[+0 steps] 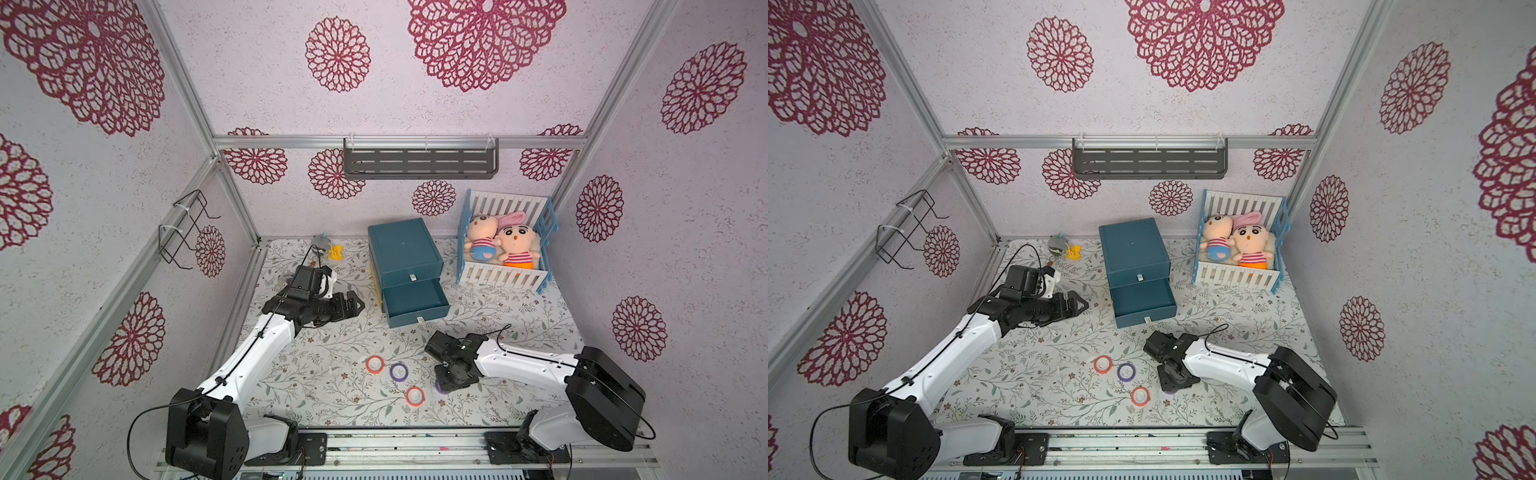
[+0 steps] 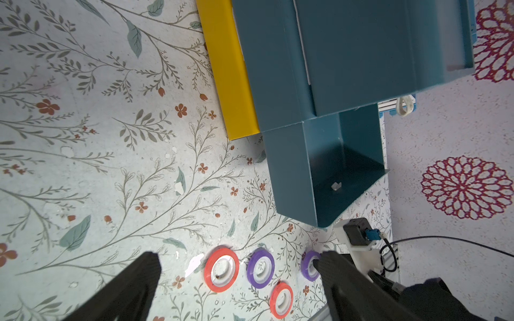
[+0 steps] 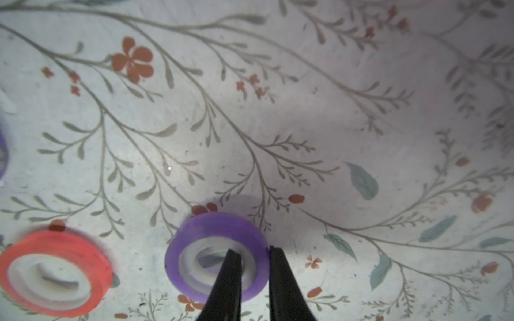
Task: Place the transparent tape into the drawer according to color
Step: Pick up the tape at the center of the board, then place the tape in the drawer.
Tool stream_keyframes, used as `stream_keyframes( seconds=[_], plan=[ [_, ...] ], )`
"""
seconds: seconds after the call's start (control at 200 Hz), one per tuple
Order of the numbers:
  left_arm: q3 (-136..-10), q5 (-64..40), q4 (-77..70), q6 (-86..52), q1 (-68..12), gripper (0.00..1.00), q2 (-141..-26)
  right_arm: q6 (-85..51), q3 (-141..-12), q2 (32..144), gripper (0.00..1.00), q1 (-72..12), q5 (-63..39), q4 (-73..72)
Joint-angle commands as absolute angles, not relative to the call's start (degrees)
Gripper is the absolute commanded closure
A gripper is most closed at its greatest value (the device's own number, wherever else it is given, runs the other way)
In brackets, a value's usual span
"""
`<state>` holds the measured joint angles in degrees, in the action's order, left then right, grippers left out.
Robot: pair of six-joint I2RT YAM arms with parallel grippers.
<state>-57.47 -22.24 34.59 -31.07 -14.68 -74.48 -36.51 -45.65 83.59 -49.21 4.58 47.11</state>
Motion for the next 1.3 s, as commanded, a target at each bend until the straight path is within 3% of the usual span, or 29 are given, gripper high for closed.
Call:
stream_keyframes(
  seconds=[0.0, 0.616, 1.026, 1.296],
  plan=[
    [-58.46, -22.94, 34.53, -30.36, -14.04, 0.03, -73.74, -35.40, -48.11, 80.76, 1.00, -47.82, 6.19, 48.26],
    [-57.22, -23.64, 35.16, -30.86, -14.04, 0.03, -73.15, -29.41, -65.16, 78.21, 1.00, -40.32, 8.90, 55.93],
    [-54.80, -23.82, 34.98, -31.19, -14.15, 0.03, -71.73, -23.63, -85.12, 87.29, 1.00, -35.46, 11.34, 56.36],
    [-53.84, -24.09, 35.32, -31.05, -14.11, 0.03, -70.80, -20.77, -90.50, 92.99, 1.00, -32.62, 11.56, 54.90]
  ],
)
